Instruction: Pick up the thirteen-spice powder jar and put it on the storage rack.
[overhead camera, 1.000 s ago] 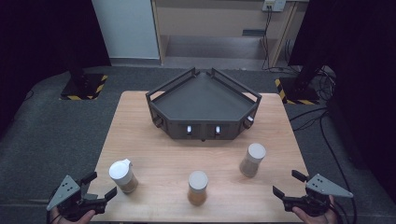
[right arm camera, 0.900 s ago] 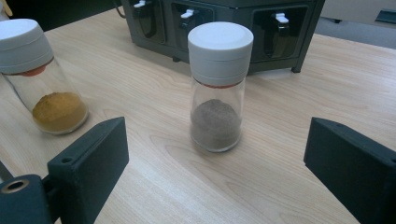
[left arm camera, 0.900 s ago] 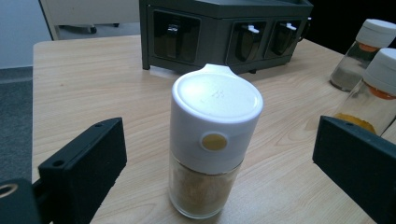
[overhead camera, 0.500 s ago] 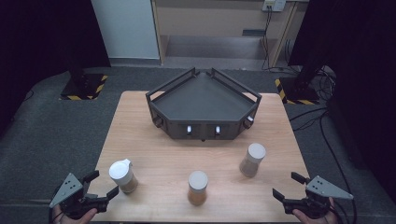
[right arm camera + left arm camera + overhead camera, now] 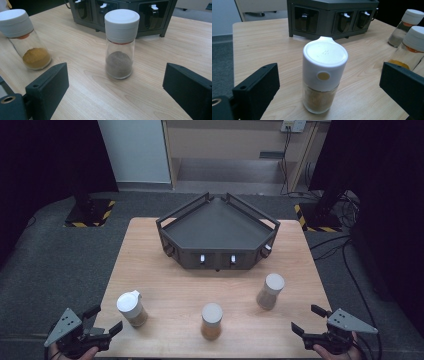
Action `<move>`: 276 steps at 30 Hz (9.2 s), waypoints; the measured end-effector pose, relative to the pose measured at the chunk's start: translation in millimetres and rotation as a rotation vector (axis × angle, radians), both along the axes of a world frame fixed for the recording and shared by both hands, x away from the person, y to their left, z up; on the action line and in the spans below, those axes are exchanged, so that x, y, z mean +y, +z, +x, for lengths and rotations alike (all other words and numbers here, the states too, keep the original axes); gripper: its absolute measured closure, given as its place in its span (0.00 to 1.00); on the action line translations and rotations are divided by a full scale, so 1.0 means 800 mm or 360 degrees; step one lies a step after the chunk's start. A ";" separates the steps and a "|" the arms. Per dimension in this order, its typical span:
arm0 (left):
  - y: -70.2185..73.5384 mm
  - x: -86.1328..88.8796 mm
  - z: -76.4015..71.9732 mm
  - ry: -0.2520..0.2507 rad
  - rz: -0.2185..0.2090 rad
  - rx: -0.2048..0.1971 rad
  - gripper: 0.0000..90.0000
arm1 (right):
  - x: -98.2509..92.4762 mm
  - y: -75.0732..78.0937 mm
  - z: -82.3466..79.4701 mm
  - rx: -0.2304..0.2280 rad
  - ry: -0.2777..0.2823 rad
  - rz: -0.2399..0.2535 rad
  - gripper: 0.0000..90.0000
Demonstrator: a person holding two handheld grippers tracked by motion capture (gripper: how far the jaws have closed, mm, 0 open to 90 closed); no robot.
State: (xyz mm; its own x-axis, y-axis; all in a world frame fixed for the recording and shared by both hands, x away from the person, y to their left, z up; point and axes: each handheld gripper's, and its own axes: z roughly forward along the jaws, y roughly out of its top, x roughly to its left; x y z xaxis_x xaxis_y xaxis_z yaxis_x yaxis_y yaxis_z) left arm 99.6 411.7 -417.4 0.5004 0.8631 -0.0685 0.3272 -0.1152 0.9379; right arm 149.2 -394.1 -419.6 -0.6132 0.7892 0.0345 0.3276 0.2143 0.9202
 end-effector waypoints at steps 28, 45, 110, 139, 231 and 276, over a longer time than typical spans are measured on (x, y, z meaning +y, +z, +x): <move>0.096 0.007 0.024 -0.0089 0.0182 0.0109 0.02 | 0.000 -0.001 0.001 0.0009 0.0001 0.0009 0.07; 0.121 -0.001 0.044 -0.0131 0.0278 0.0170 0.02 | -0.002 0.000 0.005 0.0042 0.0008 0.0023 0.04; 0.072 -0.046 0.128 -0.0241 0.0367 0.0391 0.07 | 0.000 0.001 0.006 0.0046 0.0020 0.0002 0.05; 0.047 -0.050 0.120 -0.0195 0.0391 0.0314 0.33 | 0.001 0.002 0.006 0.0057 0.0019 -0.0008 0.05; 0.198 -0.137 0.272 -0.0645 0.0478 0.0187 0.34 | 0.001 0.001 0.010 0.0073 0.0043 -0.0008 0.06; 0.259 -0.190 0.374 -0.0407 0.0388 0.0185 0.34 | -0.002 0.000 0.012 0.0090 0.0054 0.0007 0.06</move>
State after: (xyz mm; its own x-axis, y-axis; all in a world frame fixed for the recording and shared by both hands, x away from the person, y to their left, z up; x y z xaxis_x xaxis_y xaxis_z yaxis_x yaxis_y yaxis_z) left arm 398.9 259.6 -210.4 0.7029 0.7092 0.0547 0.3617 -0.4226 0.8310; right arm 158.9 -395.7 -419.4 -0.6366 0.7677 0.0734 0.3717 0.2220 0.9014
